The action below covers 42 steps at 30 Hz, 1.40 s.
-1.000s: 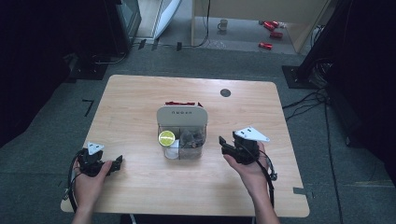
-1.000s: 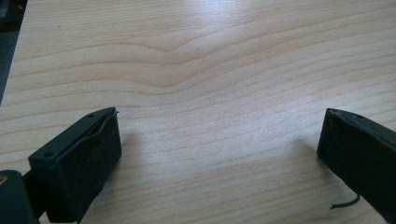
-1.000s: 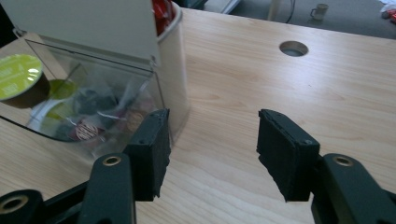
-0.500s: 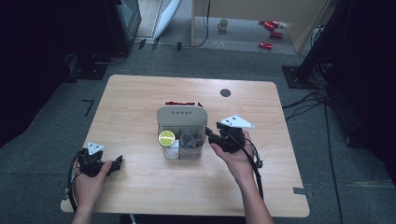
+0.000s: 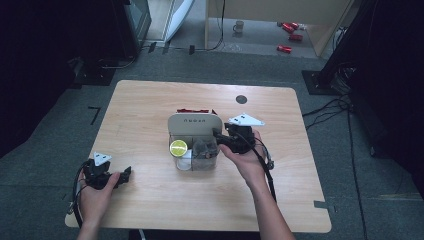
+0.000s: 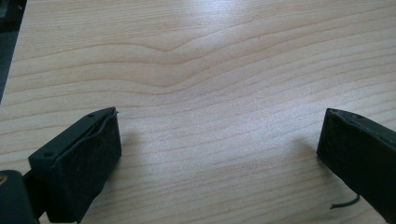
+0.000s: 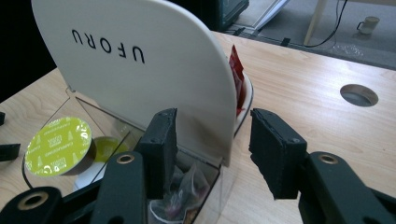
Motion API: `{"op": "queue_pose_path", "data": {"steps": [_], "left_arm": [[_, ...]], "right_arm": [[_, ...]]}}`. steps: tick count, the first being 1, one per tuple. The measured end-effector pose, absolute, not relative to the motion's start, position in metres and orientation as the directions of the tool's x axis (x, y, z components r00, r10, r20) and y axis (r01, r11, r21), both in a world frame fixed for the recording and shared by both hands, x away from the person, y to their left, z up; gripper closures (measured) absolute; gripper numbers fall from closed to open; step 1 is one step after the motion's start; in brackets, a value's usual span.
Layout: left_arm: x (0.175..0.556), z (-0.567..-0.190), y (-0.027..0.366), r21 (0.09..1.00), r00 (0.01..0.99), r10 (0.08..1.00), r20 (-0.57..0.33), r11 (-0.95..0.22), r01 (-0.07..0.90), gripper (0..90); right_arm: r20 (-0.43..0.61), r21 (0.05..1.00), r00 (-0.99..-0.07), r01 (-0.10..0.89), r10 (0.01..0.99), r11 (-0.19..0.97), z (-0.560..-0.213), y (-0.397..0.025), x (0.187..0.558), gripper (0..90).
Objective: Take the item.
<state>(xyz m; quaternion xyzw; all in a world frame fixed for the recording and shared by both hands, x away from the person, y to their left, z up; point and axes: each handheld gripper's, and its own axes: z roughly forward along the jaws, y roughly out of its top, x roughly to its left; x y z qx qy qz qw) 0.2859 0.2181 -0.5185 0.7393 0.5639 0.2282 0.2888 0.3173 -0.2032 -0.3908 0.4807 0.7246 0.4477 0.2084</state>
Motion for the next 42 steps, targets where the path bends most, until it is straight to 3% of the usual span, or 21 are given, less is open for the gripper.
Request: {"op": "queue_pose_path", "data": {"steps": [42], "left_arm": [[0.286, -0.518, 0.218, 0.684, 0.260, 0.965, 0.011, -0.197, 0.703, 0.0]], "right_arm": [[0.168, 0.847, -0.507, 0.514, 0.845, 0.140, -0.395, -0.205, 0.305, 42.9]]}}
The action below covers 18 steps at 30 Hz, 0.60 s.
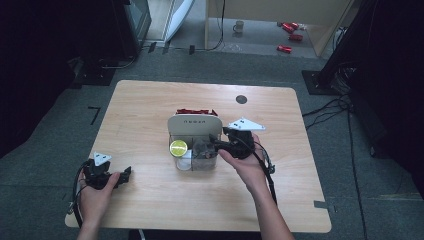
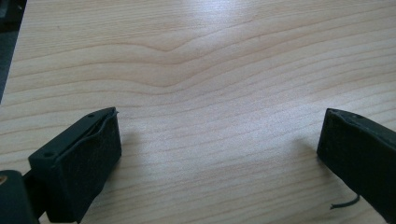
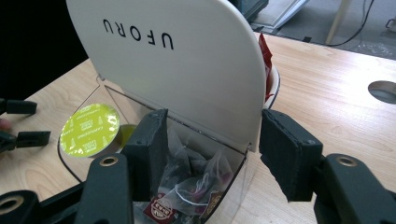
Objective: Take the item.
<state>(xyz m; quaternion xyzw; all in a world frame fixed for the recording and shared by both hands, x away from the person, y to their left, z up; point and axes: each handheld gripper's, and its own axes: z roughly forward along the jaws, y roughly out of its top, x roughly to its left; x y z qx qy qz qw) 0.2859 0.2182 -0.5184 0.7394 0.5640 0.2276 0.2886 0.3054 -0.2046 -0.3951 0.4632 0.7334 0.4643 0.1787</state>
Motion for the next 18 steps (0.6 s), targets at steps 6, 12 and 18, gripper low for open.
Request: {"op": "queue_pose_path", "data": {"steps": [6, 12, 18], "left_arm": [[0.286, -0.519, 0.218, 0.685, 0.259, 0.966, 0.011, -0.196, 0.702, 0.0], [0.286, -0.518, 0.218, 0.684, 0.260, 0.965, 0.011, -0.197, 0.703, 0.1], [0.286, -0.518, 0.218, 0.683, 0.260, 0.965, 0.011, -0.198, 0.703, 0.0]], "right_arm": [[0.171, 0.862, -0.493, 0.495, 0.853, 0.114, -0.388, -0.208, 0.314, 40.9], [0.154, 0.870, -0.528, 0.473, 0.835, 0.139, -0.384, -0.201, 0.317, 41.0], [0.144, 0.865, -0.532, 0.477, 0.834, 0.155, -0.385, -0.199, 0.312, 41.3]]}}
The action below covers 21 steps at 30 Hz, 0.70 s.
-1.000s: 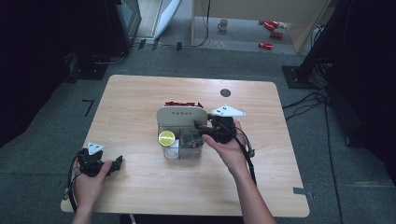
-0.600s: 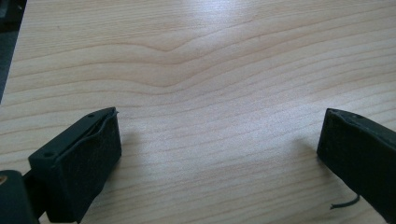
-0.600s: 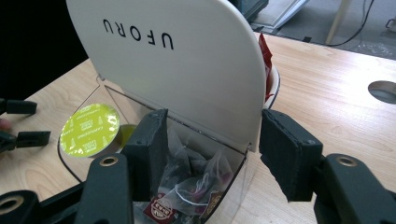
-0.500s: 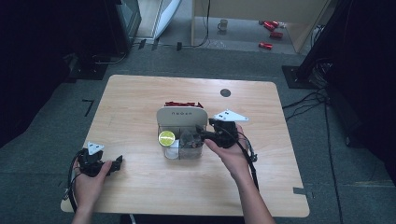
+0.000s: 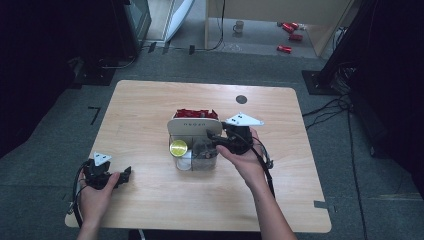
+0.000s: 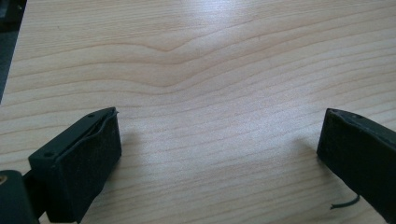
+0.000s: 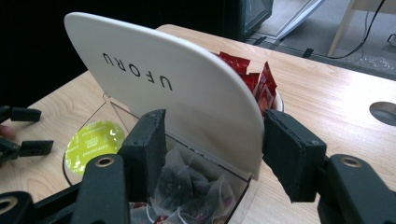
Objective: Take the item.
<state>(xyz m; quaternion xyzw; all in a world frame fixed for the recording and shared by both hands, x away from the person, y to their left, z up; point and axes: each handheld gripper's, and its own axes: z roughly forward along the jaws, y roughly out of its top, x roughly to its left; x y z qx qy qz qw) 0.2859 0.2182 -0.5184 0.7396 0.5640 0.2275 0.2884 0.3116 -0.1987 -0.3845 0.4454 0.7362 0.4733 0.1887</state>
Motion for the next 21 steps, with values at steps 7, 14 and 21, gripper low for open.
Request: {"op": "queue_pose_path", "data": {"steps": [7, 14, 21], "left_arm": [[0.286, -0.518, 0.218, 0.683, 0.260, 0.966, 0.010, -0.196, 0.703, 0.1], [0.286, -0.518, 0.218, 0.683, 0.261, 0.965, 0.011, -0.198, 0.703, 0.1], [0.286, -0.518, 0.218, 0.683, 0.261, 0.965, 0.011, -0.198, 0.703, 0.1]], "right_arm": [[0.164, 0.862, -0.530, 0.488, 0.832, 0.140, -0.388, -0.199, 0.299, 40.1], [0.137, 0.867, -0.526, 0.474, 0.839, 0.156, -0.394, -0.198, 0.287, 38.1], [0.154, 0.853, -0.528, 0.497, 0.835, 0.156, -0.412, -0.203, 0.278, 37.7]]}}
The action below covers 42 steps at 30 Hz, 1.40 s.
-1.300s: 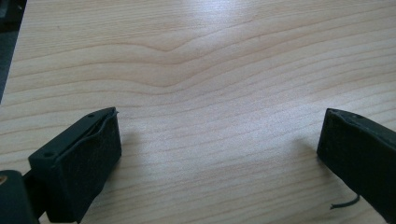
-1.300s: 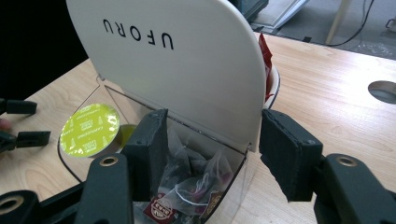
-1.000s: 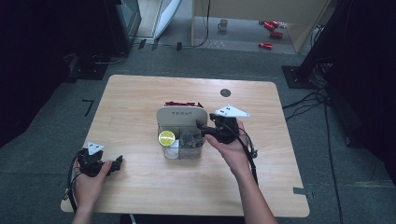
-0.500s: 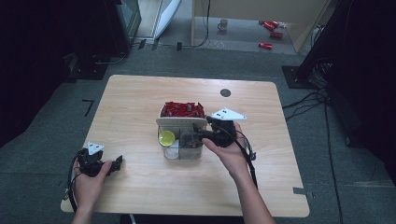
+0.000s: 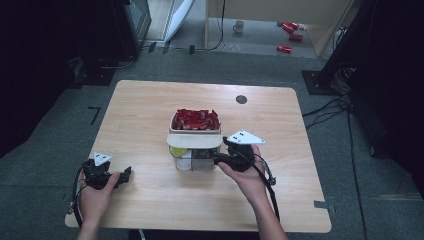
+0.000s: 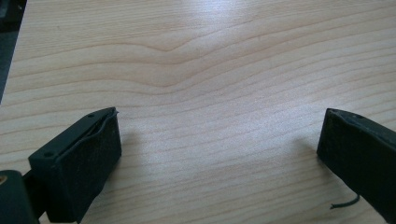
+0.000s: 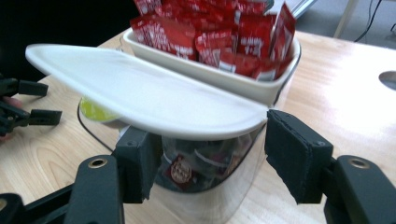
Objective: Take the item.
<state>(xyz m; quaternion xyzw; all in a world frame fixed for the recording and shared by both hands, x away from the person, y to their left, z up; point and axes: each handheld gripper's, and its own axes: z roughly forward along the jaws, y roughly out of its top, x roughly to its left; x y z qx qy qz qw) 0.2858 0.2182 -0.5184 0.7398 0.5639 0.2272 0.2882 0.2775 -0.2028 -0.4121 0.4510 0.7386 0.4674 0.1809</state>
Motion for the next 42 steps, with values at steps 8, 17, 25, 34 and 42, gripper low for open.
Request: {"op": "queue_pose_path", "data": {"steps": [8, 17, 25, 34, 42], "left_arm": [[0.286, -0.518, 0.218, 0.683, 0.261, 0.965, 0.011, -0.198, 0.703, 0.1], [0.286, -0.518, 0.218, 0.683, 0.261, 0.965, 0.011, -0.198, 0.703, 0.1], [0.286, -0.518, 0.218, 0.683, 0.261, 0.965, 0.011, -0.198, 0.703, 0.1], [0.286, -0.518, 0.218, 0.683, 0.260, 0.966, 0.010, -0.197, 0.703, 0.1], [0.286, -0.518, 0.218, 0.683, 0.261, 0.965, 0.011, -0.198, 0.703, 0.1]], "right_arm": [[0.174, 0.843, -0.529, 0.517, 0.831, 0.153, -0.425, -0.207, 0.270, 37.3], [0.165, 0.828, -0.526, 0.534, 0.834, 0.173, -0.436, -0.214, 0.262, 36.5], [0.159, 0.830, -0.526, 0.530, 0.836, 0.176, -0.429, -0.223, 0.257, 36.1], [0.156, 0.835, -0.536, 0.520, 0.829, 0.179, -0.420, -0.226, 0.255, 36.0], [0.173, 0.835, -0.516, 0.529, 0.839, 0.153, -0.417, -0.224, 0.263, 37.9]]}}
